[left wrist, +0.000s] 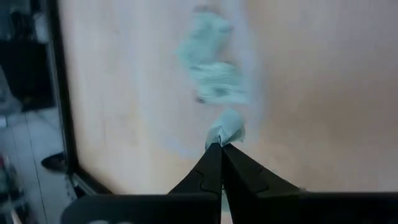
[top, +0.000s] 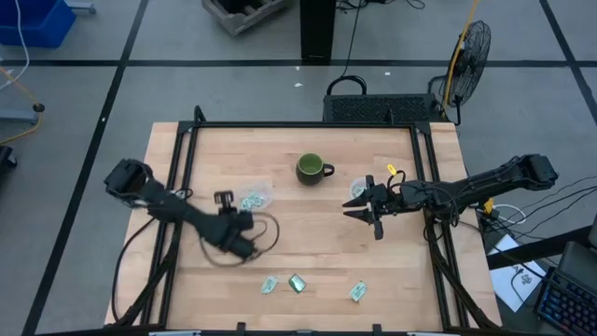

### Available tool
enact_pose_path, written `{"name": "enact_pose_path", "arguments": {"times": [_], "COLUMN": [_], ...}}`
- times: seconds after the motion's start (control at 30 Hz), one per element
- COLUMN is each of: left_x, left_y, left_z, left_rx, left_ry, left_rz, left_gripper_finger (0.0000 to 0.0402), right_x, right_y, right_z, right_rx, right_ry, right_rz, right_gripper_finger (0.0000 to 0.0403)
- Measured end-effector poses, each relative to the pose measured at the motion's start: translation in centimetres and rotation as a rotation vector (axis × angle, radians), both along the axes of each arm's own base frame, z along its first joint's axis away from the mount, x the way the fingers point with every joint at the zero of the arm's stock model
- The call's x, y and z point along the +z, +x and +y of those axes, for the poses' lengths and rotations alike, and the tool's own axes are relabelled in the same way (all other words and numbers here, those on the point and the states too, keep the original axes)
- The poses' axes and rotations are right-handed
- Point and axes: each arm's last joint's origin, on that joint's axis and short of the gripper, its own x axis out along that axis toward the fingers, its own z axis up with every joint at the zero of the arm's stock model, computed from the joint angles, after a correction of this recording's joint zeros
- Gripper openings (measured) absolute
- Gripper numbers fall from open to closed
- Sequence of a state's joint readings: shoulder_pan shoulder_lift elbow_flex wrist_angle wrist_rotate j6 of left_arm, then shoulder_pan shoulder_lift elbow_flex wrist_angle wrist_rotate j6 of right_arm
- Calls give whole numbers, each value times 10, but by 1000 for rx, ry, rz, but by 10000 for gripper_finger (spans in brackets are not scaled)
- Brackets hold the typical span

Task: Pick and place Stevia / Truvia into bins
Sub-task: Put the green stevia packet into the left transparent container, then put the green stevia packet into the right transparent container

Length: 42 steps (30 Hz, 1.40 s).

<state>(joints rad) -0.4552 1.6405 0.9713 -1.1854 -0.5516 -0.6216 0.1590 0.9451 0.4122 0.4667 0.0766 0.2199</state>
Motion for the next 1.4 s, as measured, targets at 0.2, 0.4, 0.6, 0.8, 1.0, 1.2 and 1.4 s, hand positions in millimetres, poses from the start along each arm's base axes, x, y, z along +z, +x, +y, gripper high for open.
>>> {"name": "enact_pose_path", "arguments": {"times": [0.2, 0.4, 0.6, 0.8, 1.0, 1.2, 1.4], "left_x": [0, -2, -5, -5, -5, -5, -5], "left_y": [13, 25, 37, 41, 42, 46, 49], "left_z": [36, 55, 68, 81, 90, 90, 90], "left_rx": [95, 87, 34, 71, 78, 60, 14], "left_ry": [3, -68, -202, -228, -256, -285, -287], "left_rz": [27, 23, -4, -29, -20, -48, -65], "left_gripper_finger": [7, 22, 36, 37, 38, 67, 136], "right_x": [0, 0, 0, 0, 0, 0, 0], "right_y": [0, 0, 0, 0, 0, 0, 0], "right_z": [0, 0, 0, 0, 0, 0, 0], "right_rx": [0, 3, 4, 4, 3, 3, 3], "right_ry": [0, -21, -29, -24, -23, -23, -23], "right_rz": [0, -2, -2, -2, -2, -2, -2], "right_gripper_finger": [100, 100, 100, 100, 100, 100, 100]}}
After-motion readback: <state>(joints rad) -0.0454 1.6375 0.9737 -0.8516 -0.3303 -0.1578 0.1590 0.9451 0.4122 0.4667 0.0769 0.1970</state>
